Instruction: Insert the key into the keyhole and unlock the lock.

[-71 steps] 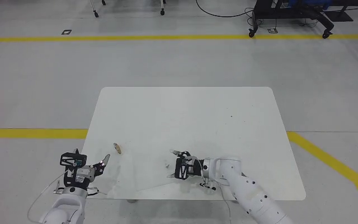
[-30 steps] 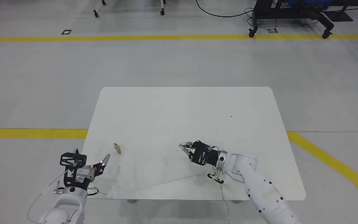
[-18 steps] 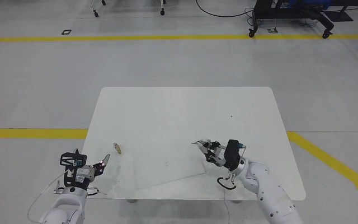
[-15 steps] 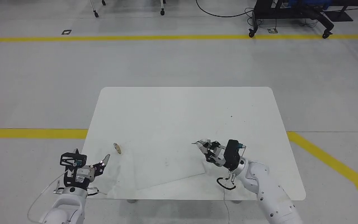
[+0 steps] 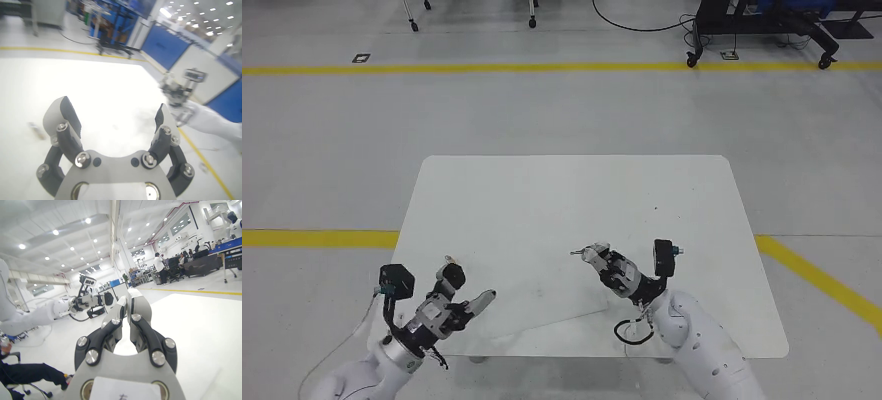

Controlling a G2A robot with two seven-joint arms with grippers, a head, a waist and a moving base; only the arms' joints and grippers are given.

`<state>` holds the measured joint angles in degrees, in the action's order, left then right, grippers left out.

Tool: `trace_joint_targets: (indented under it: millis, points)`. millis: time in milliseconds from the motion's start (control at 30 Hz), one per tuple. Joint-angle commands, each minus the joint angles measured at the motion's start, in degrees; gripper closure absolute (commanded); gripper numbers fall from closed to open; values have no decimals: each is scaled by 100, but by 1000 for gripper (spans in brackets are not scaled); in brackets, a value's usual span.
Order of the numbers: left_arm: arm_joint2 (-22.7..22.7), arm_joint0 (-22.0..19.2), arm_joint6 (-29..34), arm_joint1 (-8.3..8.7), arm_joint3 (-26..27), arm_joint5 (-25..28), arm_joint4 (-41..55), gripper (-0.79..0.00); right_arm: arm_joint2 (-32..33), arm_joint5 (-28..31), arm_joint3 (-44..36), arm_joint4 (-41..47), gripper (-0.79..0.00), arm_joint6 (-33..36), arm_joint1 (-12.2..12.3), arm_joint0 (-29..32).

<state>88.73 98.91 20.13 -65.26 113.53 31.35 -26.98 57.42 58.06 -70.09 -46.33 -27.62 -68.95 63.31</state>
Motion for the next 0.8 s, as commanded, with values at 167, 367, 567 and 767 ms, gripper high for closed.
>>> trace_joint_targets:
  millis: [167,367,567,767]
  points:
    - [-907,-1171,2023,21,-841,-131,2393,-785,-776,-6,167,1882,0,578,46,-389]
    - [-1418,-1929,2831,-36,-1779,-291,4429,-754,-1064,-6,141,2967,0,1283,203,-510]
    - [-1514,-2266,2585,-62,-2202,-14,4115,-388,-1337,-6,106,3926,0,2377,294,-687]
    - [-1696,-2313,2036,-102,-2144,17,3566,-336,-1600,-6,178,5065,0,3777,302,-910]
